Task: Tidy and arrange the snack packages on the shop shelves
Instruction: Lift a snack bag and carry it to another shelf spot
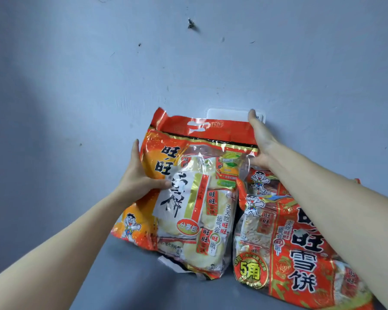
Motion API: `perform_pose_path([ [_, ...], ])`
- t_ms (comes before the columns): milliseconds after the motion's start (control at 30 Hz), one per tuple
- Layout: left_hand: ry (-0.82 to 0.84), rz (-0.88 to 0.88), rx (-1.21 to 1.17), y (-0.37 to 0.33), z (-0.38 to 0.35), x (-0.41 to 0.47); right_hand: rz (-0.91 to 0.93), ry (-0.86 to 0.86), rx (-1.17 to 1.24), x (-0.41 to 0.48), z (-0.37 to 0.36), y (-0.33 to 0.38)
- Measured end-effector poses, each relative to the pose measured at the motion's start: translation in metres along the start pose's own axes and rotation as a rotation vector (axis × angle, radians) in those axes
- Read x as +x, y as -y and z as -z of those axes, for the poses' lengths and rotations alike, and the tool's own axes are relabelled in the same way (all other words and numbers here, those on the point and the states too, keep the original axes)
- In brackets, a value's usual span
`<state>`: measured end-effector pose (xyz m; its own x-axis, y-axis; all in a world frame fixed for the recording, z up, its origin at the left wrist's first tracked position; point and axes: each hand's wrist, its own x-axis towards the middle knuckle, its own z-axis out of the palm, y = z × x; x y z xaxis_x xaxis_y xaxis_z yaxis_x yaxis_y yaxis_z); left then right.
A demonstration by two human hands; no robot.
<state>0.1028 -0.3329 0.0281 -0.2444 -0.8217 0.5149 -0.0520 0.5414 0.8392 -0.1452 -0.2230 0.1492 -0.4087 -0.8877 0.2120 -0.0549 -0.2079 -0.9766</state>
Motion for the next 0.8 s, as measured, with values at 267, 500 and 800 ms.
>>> perform_pose_path([
  [267,-0.055,0.064,0.208,0.015,0.005,0.007,0.029,-0.010,-0.154,0.005,-0.007,-0.014],
  [500,-0.004,0.058,0.325,0.011,0.006,-0.006,0.065,-0.181,-0.454,-0.005,-0.018,-0.013],
  [800,-0.091,0.096,0.707,0.002,0.001,-0.025,0.213,-0.353,-0.504,-0.006,-0.020,-0.018],
])
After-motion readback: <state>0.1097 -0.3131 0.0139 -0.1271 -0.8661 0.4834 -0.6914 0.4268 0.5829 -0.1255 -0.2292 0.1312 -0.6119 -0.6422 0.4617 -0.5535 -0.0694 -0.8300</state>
